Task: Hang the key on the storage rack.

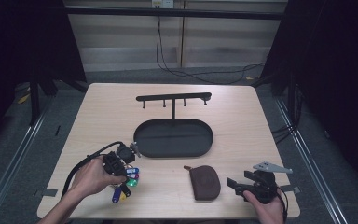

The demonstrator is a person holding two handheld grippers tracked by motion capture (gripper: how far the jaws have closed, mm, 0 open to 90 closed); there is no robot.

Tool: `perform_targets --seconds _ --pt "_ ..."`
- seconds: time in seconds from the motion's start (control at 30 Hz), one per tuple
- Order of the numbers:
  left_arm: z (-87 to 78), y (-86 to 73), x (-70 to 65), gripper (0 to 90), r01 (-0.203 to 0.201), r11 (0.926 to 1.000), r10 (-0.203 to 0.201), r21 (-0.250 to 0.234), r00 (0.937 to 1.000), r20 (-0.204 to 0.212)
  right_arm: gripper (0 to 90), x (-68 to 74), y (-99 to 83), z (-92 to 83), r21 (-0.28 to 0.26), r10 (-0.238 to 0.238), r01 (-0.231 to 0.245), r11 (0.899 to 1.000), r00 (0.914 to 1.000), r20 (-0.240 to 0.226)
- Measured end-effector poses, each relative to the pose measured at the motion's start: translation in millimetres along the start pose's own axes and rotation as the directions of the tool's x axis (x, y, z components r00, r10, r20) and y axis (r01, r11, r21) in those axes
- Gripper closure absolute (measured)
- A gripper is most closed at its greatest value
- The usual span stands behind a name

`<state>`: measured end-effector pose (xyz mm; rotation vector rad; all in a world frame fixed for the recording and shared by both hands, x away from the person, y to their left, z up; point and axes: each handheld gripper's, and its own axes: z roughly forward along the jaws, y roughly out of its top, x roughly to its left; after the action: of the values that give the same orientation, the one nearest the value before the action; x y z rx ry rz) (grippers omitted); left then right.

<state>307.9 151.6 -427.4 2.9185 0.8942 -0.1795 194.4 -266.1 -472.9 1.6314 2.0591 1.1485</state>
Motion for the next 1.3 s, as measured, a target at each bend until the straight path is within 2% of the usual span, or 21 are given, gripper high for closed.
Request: perform_targets --seconds 0.2,0.33,0.43,0.57,0.87,1.17,1.3 --pt "-11.4 -0.4 3.1 87.4 0.011 0.9997 -0.011 -0.020 0.9999 -0.001 17.7 -0.7 0.1 0.3 0.004 0.002 -0.002 1.000 1.0000 0.001" --pt "-23.4 -3.6 8.5 87.5 0.050 0.9970 -0.050 -0.059 0.9987 0.006 17.6 -0.7 0.0 0.4 0.004 0.002 -0.002 1.000 1.0000 0.001" --pt "-30.6 -4.9 10.8 87.6 0.063 0.9958 -0.063 -0.067 0.9980 -0.007 17.6 -0.5 0.2 0.7 0.006 0.000 0.000 1.000 1.0000 -0.001" --pt "-38.5 -5.0 13.9 87.6 0.060 0.9951 -0.061 -0.078 0.9981 -0.010 17.7 -0.6 0.1 0.4 0.005 0.001 -0.001 1.000 1.0000 0.000" --pt "-51.1 -5.8 17.4 87.7 0.092 0.9904 -0.094 -0.104 0.9955 -0.015 17.4 -0.8 0.1 0.5 0.007 0.005 -0.005 1.000 1.0000 0.001" --pt "-64.8 -5.8 17.6 87.6 0.070 0.9926 -0.072 -0.099 0.9971 -0.022 17.1 -1.3 0.0 -0.1 0.005 0.011 -0.011 1.000 0.9999 0.000" --pt "-70.7 -7.2 18.7 87.5 0.073 0.9911 -0.075 -0.111 0.9972 -0.005 17.1 -1.7 0.0 0.2 0.011 0.012 -0.012 1.000 0.9999 0.005"
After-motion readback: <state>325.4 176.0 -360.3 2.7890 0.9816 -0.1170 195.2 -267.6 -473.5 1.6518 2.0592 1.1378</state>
